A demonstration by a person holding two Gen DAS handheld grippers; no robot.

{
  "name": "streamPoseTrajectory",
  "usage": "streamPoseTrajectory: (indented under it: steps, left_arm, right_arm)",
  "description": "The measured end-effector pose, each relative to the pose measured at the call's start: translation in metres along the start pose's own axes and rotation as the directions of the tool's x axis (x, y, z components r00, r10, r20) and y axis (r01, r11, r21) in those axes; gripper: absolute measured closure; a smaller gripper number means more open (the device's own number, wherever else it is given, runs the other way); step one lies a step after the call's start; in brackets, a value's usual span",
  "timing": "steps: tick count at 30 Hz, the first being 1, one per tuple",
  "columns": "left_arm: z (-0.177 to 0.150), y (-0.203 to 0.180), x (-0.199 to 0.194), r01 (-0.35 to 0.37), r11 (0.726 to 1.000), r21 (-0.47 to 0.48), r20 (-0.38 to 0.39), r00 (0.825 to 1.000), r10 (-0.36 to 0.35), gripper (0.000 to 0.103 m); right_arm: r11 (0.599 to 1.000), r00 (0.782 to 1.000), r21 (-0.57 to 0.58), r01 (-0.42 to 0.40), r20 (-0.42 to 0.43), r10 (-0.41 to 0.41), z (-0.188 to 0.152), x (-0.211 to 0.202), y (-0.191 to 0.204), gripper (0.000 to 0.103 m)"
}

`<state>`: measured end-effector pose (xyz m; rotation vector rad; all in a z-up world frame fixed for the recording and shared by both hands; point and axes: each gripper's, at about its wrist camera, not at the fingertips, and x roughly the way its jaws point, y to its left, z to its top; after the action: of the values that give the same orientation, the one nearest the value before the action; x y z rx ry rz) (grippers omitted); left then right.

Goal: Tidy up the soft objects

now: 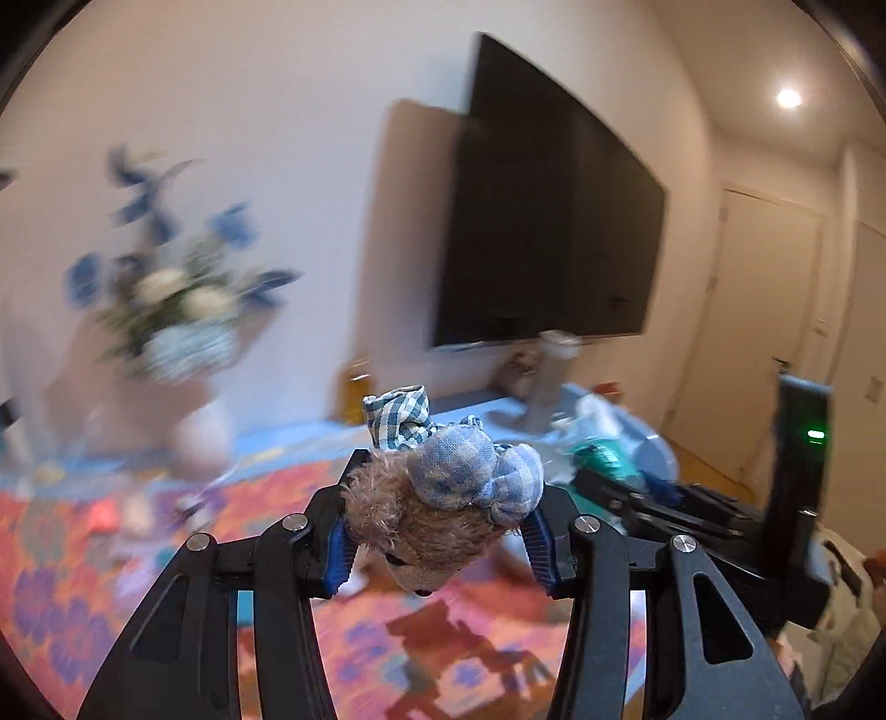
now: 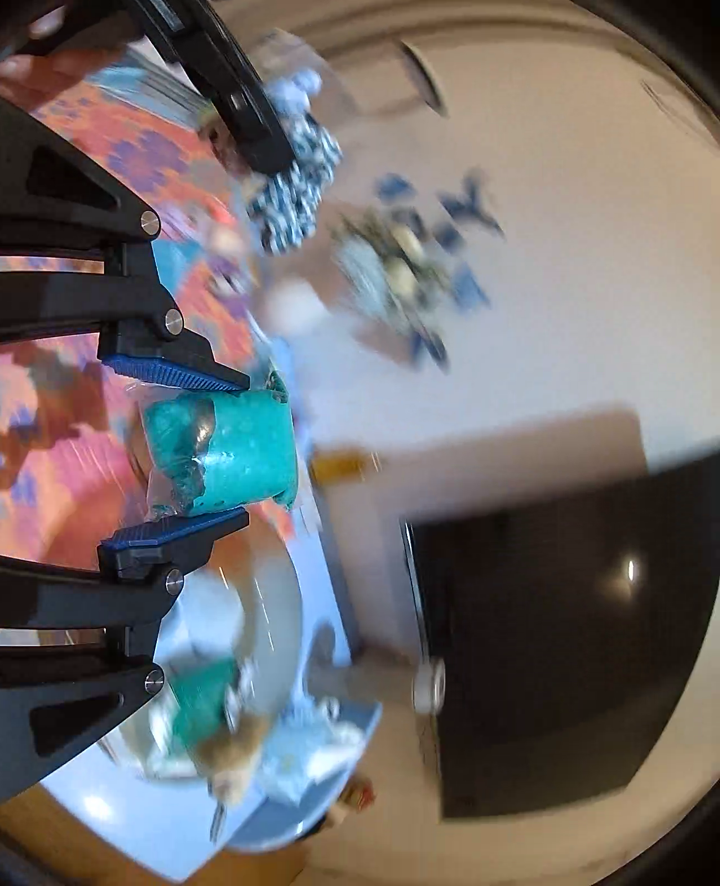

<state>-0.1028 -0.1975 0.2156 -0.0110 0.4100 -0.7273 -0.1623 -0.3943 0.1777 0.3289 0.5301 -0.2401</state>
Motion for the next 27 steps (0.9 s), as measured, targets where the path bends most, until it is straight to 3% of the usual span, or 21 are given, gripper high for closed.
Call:
streamPoseTrajectory:
  steps: [7, 12, 13, 15, 16, 22, 27]
  left_arm:
    - [0.011, -0.061, 0.093, 0.134, 0.990, 0.041, -0.132, 0.983, -0.127, 0.056]
    - [-0.006, -0.080, 0.155, 0.176, 0.984, 0.043, -0.234, 0.959, -0.161, 0.052]
    - [-0.011, -0.081, 0.167, 0.185, 0.982, 0.032, -0.258, 0.951, -0.170, 0.047]
    - [-0.020, -0.080, 0.185, 0.173, 0.985, 0.000, -0.302, 0.939, -0.165, 0.024]
    - [-0.022, -0.077, 0.187, 0.172, 0.985, -0.013, -0.306, 0.937, -0.168, 0.018]
    - [-0.023, -0.061, 0.172, 0.201, 0.976, -0.087, -0.306, 0.927, -0.218, 0.018]
    - [-0.013, -0.041, 0.134, 0.184, 0.977, -0.107, -0.261, 0.943, -0.206, 0.016]
  right_arm:
    - [0.965, 0.992, 0.242, 0.100, -0.099, -0.078, 0.023, 0.036, -0.098, 0.063]
    - [0.941, 0.983, 0.306, 0.146, -0.155, -0.101, 0.025, 0.056, -0.135, 0.062]
    - [0.937, 0.982, 0.321, 0.141, -0.166, -0.091, 0.025, 0.060, -0.141, 0.060]
    - [0.932, 0.983, 0.343, 0.121, -0.174, -0.063, 0.024, 0.063, -0.148, 0.037]
    - [0.929, 0.984, 0.351, 0.115, -0.166, -0.059, 0.023, 0.062, -0.150, 0.035]
    - [0.928, 0.983, 0.353, 0.119, -0.177, -0.058, 0.016, 0.056, -0.157, 0.035]
    - [0.926, 0.987, 0.364, 0.097, -0.156, -0.042, 0.010, 0.038, -0.149, 0.035]
